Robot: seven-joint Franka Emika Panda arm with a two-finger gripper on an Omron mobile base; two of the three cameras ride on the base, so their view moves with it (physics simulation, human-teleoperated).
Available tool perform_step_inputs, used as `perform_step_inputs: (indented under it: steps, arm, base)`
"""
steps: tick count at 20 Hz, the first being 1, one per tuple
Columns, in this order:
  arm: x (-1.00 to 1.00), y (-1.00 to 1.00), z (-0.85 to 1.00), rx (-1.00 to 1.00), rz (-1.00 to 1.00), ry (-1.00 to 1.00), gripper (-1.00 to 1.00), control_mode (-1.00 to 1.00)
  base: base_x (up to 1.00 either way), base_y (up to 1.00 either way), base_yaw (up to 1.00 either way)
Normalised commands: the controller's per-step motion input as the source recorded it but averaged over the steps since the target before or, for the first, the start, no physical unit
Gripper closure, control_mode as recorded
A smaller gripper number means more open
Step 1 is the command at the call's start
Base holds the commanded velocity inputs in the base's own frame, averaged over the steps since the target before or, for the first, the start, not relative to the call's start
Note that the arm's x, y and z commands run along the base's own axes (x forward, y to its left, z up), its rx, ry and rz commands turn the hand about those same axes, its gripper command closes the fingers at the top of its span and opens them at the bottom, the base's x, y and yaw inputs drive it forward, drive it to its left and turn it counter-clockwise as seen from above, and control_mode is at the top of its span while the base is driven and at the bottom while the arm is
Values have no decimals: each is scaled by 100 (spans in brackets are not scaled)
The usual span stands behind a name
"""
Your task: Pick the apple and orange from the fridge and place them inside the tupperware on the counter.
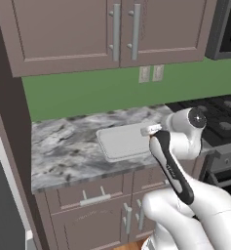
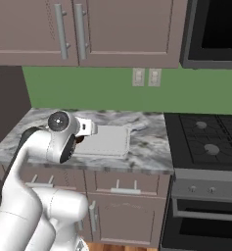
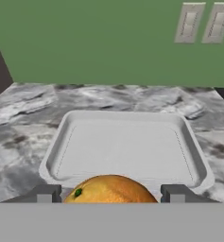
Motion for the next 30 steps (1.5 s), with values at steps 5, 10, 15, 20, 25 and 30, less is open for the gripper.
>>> perform_step_inputs:
  steps: [5,10,15,20,25,30]
  arm:
    - [50,0,-24,1,0,0,100,-100]
    - [27,1,-33,0,0,0,100,-100]
    - [21,13,-29,0,0,0,100,-100]
    - [21,23,-18,0,0,0,100,-100]
    - [28,8,-8,0,0,0,100,-100]
    - [20,0,-10,0,0,0,100,-100]
  base:
    - [0,0,0]
    - [0,0,0]
    - [0,0,0]
    - [0,0,0]
    - [0,0,0]
    - [0,0,0]
